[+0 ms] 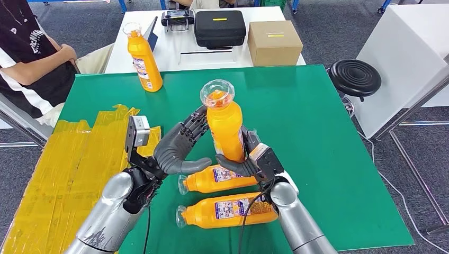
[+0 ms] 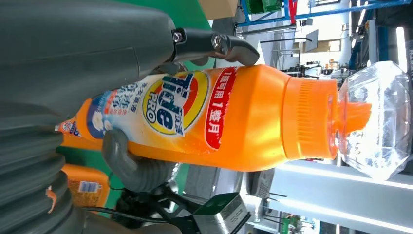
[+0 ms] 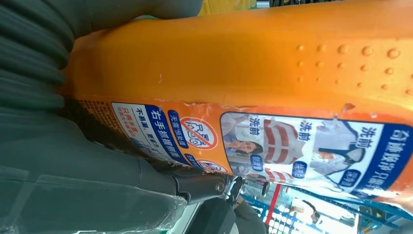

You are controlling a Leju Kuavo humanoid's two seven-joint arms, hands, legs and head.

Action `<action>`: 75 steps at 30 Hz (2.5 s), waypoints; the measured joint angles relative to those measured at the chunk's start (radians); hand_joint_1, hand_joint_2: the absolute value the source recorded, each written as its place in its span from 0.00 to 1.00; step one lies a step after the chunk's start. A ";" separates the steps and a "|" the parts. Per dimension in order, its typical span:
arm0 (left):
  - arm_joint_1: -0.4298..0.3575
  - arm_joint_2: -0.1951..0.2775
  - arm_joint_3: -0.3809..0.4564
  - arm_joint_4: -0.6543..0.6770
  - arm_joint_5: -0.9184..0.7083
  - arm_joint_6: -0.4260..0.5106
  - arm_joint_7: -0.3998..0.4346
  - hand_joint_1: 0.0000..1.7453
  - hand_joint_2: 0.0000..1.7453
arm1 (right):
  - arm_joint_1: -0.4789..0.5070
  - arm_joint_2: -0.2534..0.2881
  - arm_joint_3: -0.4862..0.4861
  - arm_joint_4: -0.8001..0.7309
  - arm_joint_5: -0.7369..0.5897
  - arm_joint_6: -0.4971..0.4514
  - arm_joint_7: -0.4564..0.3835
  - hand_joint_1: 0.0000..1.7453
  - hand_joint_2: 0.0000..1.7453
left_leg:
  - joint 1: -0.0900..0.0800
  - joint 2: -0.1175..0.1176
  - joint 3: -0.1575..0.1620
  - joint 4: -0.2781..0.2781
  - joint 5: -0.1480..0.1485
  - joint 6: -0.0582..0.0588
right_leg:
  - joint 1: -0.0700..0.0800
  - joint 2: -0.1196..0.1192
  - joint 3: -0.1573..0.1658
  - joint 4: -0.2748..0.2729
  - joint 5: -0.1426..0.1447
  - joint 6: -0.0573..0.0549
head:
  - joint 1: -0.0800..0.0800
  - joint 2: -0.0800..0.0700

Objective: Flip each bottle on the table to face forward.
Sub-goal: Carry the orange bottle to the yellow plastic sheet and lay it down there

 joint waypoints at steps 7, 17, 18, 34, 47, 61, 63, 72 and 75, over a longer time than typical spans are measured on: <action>0.001 0.000 -0.009 0.000 0.012 0.015 -0.007 0.00 1.00 | -0.009 0.015 0.021 0.015 0.029 -0.049 0.002 1.00 1.00 | 0.000 0.000 0.000 0.000 0.000 0.000 | 0.000 0.000 0.000 0.000 0.000 0.000 | 0.000 0.000; 0.004 -0.004 -0.009 -0.012 0.022 0.052 -0.010 0.00 1.00 | -0.040 0.053 0.060 0.039 0.099 -0.169 0.013 1.00 1.00 | 0.000 0.000 0.000 0.000 0.000 0.000 | 0.000 0.000 0.000 0.000 0.000 0.000 | 0.000 0.000; 0.004 -0.004 -0.008 -0.012 0.022 0.057 -0.010 0.00 1.00 | -0.045 0.055 0.067 0.043 0.106 -0.173 0.016 1.00 1.00 | 0.000 0.000 0.000 0.000 0.000 0.000 | 0.000 0.000 0.000 0.000 0.000 0.000 | 0.000 0.000; 0.011 -0.004 0.046 -0.010 0.023 0.100 -0.008 0.00 1.00 | -0.140 0.102 0.217 0.173 0.167 -0.191 0.054 1.00 1.00 | 0.000 0.000 0.000 0.000 0.000 0.000 | 0.000 0.000 0.000 0.000 0.000 0.000 | 0.000 0.000; 0.028 -0.004 0.072 0.007 0.031 0.103 -0.014 0.00 1.00 | -0.178 0.107 0.256 0.240 0.171 -0.190 0.058 1.00 1.00 | 0.000 0.000 0.000 0.000 0.000 0.000 | 0.001 0.000 0.000 0.000 0.000 0.000 | 0.000 0.000; 0.035 -0.003 0.094 0.020 0.037 0.106 -0.021 0.00 1.00 | -0.214 0.120 0.284 0.304 0.172 -0.189 0.057 1.00 1.00 | 0.000 0.000 0.000 0.000 0.000 0.000 | 0.001 0.000 0.000 0.000 0.000 0.000 | 0.000 0.000; 0.035 -0.003 0.094 0.020 0.037 0.106 -0.021 0.00 1.00 | -0.214 0.120 0.284 0.304 0.172 -0.189 0.057 1.00 1.00 | 0.000 0.000 0.000 0.000 0.000 0.000 | 0.001 0.000 0.000 0.000 0.000 0.000 | 0.000 0.000; 0.035 -0.003 0.094 0.020 0.037 0.106 -0.021 0.00 1.00 | -0.214 0.120 0.284 0.304 0.172 -0.189 0.057 1.00 1.00 | 0.000 0.000 0.000 0.000 0.000 0.000 | 0.001 0.000 0.000 0.000 0.000 0.000 | 0.000 0.000; 0.036 -0.003 0.094 0.020 0.037 0.106 -0.021 0.00 1.00 | -0.215 0.120 0.284 0.305 0.172 -0.189 0.057 1.00 1.00 | 0.000 0.000 0.000 0.000 0.000 0.000 | 0.001 0.000 0.000 0.000 0.000 0.000 | 0.000 0.000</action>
